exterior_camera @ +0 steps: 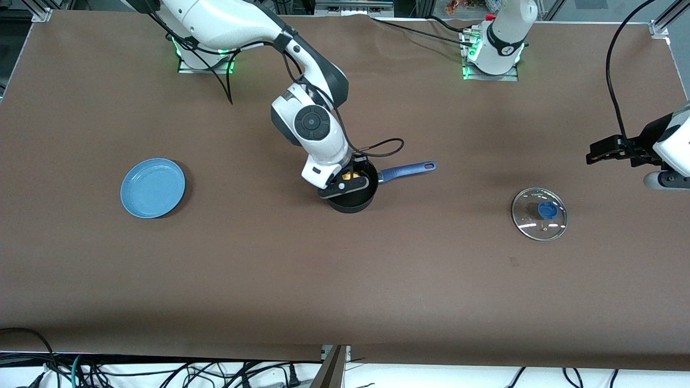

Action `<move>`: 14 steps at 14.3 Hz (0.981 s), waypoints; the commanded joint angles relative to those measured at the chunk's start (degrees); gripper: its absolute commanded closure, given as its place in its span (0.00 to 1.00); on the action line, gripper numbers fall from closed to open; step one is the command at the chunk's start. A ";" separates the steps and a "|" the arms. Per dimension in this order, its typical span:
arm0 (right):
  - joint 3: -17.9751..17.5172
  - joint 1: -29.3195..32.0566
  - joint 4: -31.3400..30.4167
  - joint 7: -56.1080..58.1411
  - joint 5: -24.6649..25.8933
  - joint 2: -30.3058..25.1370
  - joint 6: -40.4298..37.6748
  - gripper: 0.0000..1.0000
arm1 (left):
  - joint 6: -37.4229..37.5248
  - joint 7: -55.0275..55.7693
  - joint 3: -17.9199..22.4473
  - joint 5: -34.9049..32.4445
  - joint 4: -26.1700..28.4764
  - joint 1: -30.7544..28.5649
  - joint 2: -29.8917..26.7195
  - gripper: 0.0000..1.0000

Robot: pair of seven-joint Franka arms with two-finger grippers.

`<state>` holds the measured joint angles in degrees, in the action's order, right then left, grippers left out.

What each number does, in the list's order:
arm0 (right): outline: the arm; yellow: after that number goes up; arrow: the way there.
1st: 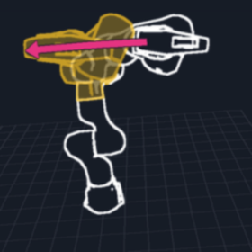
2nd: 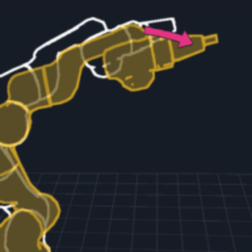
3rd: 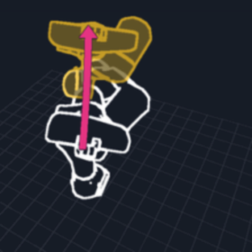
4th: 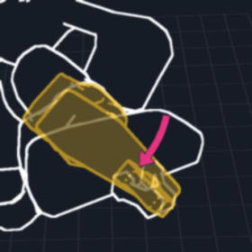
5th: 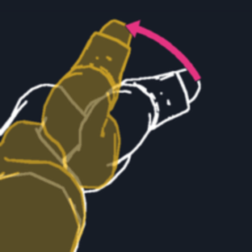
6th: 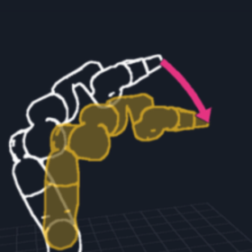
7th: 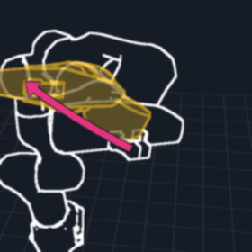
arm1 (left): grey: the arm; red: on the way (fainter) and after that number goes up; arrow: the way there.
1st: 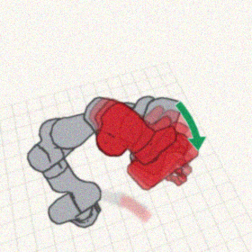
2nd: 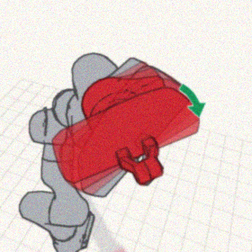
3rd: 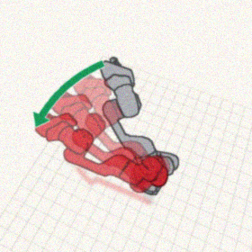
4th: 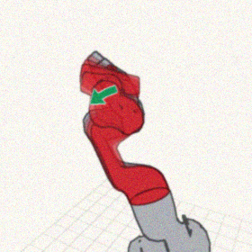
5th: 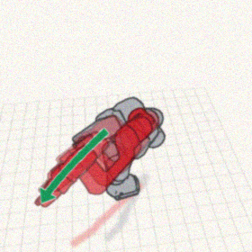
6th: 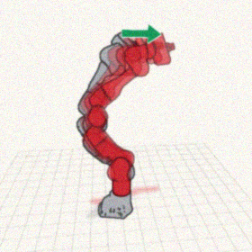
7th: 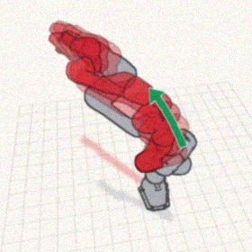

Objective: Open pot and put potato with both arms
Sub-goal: 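Carry the yellow potato over the pan with the right gripper, then release the potato into the pan and withdraw the right gripper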

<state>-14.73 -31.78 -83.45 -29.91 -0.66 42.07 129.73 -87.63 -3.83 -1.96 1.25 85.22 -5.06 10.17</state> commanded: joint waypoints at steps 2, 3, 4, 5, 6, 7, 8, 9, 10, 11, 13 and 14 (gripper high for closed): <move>0.41 0.06 2.24 -0.85 -0.49 3.09 2.01 0.84 | 0.97 0.67 -0.06 -1.25 -1.28 0.49 0.20 0.00; 0.41 0.06 2.24 -1.03 -0.57 4.15 2.46 0.84 | 0.97 0.67 -0.06 -1.25 -1.28 0.49 0.20 0.00; 0.41 -0.03 2.24 -2.42 -0.49 5.11 2.46 0.83 | 0.97 0.67 -0.06 -1.25 -1.28 0.49 0.20 0.00; 0.32 -0.03 2.24 -3.39 -0.49 5.65 2.46 0.82 | 0.97 0.67 -0.06 -1.25 -1.28 0.49 0.20 0.00; 0.32 -0.29 2.24 -3.67 -0.40 5.74 2.46 0.70 | 0.97 0.67 -0.06 -1.25 -1.28 0.49 0.20 0.00; 0.75 -1.86 2.33 -4.89 0.38 5.13 2.20 0.15 | 0.97 0.75 -0.06 -1.25 -1.28 0.49 0.20 0.00; 1.80 -2.83 2.42 -6.81 0.74 4.43 1.76 0.00 | 0.97 0.67 -0.06 -1.25 -1.28 0.49 0.20 0.00; 2.07 -2.84 2.68 -7.96 0.74 4.07 1.32 0.00 | 0.97 0.75 -0.06 -1.25 -1.28 0.49 0.20 0.00; 2.16 -2.93 2.68 -7.97 0.74 3.63 0.80 0.00 | 0.97 0.75 -0.06 -1.25 -1.28 0.49 0.20 0.00; 2.17 -2.85 2.68 -7.97 0.83 2.67 -0.08 0.00 | 0.97 0.75 -0.06 -1.34 -1.28 0.49 0.20 0.00; 2.43 -2.76 2.68 -8.06 1.53 -0.92 -3.50 0.00 | 0.97 0.84 -0.06 -1.25 -1.28 0.49 0.20 0.00; 2.95 -2.23 2.68 -8.06 1.45 -3.46 -6.39 0.00 | 0.97 1.19 -0.06 -1.25 -1.28 0.49 0.20 0.00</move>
<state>-13.01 -34.06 -80.16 -36.48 0.08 44.11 128.50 -87.63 -3.68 -1.98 1.25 85.17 -4.99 10.17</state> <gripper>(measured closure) 0.000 0.000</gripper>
